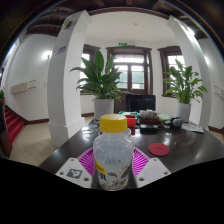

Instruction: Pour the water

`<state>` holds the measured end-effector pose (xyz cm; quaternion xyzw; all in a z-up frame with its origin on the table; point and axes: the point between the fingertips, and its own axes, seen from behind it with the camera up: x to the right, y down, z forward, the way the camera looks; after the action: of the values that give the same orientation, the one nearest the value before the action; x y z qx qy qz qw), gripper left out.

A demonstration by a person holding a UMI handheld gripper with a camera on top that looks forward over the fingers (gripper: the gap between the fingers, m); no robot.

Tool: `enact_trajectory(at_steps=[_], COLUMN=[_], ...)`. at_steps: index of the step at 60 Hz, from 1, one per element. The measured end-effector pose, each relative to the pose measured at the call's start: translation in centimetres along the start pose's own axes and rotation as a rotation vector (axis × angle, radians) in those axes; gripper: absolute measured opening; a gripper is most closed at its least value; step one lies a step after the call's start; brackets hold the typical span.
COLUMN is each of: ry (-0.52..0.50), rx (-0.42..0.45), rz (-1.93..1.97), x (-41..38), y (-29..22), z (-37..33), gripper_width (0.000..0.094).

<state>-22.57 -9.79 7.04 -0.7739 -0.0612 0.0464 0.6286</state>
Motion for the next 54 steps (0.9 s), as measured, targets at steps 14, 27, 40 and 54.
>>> enact_trajectory(at_steps=[14,27,40,54], ry=[-0.023,-0.011,0.132,0.192], rx=[-0.012,-0.053,-0.098,-0.07], rz=[-0.01,-0.226,-0.821,-1.44], x=[-0.4,4.0,12.0,13.4], y=[0.0,-1.8,-5.7,-9.0], z=[0.4,1.2,5.4,9.8], gripper_width=[0.0433,0.0431,0.043,0.0431])
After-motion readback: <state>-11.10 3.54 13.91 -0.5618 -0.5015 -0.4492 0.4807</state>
